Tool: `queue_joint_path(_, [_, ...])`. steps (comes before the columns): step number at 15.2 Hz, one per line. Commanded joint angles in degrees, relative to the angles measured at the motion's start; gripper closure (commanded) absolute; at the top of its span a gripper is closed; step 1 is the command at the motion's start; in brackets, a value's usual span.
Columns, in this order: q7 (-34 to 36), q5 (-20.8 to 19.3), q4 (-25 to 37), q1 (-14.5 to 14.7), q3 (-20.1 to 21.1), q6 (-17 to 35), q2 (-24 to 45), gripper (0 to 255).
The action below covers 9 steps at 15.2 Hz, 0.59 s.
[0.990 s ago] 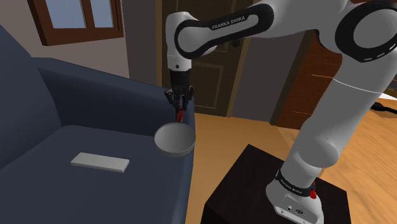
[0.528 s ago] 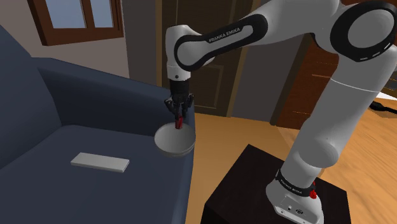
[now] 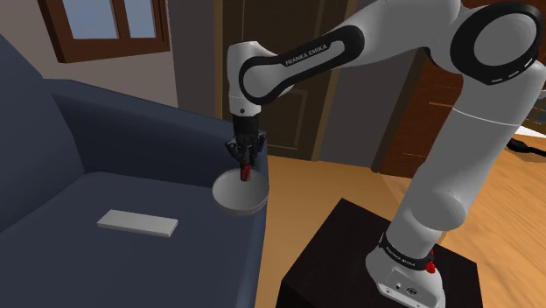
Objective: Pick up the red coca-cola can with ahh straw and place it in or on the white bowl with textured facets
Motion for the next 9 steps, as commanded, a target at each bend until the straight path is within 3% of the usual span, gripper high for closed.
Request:
queue_joint_path(1, [0.02,0.01,-0.11,0.02,0.02,0.03,0.12,255])
queue_joint_path(2, [0.02,0.01,-0.11,0.02,0.02,0.03,0.12,255])
queue_joint_path(3, [0.02,-0.02,0.00,0.02,0.01,-0.02,0.19,0])
queue_joint_path(8, [0.02,0.01,-0.11,0.02,0.02,0.03,0.12,0])
queue_joint_path(9, [-0.08,0.13,1.36,-0.02,-0.02,-1.88,-0.34,0])
